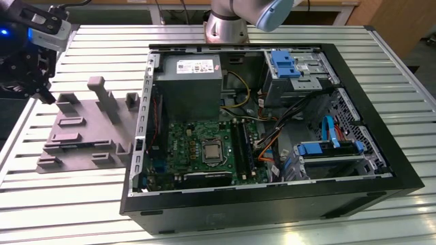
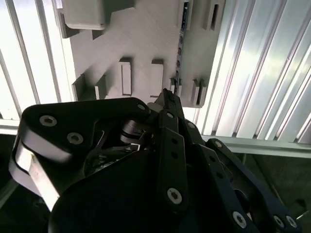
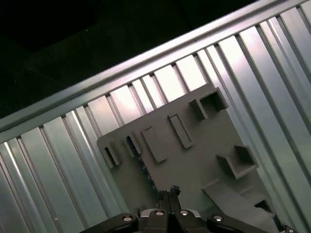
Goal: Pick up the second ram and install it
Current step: 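Pick up the second ram and move it above second insertion slot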
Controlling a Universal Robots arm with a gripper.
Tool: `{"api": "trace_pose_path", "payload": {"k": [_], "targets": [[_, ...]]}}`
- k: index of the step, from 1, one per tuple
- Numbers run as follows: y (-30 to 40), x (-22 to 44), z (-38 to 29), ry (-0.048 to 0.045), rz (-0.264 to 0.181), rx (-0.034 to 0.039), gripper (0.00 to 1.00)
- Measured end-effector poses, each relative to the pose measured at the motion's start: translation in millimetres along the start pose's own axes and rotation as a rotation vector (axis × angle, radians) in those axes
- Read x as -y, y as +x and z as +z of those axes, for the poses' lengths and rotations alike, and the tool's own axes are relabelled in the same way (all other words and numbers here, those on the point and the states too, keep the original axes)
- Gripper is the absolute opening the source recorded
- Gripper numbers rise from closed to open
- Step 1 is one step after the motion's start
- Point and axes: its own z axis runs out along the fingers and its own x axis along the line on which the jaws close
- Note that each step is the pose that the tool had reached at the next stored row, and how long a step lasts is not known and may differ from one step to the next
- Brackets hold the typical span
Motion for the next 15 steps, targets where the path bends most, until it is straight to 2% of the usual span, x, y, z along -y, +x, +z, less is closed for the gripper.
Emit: {"api": "trace_pose_path", "payload": {"k": [15], "targets": [[0.1, 0.3, 5.4, -0.0059, -0.272, -0.0120, 0.11]]}}
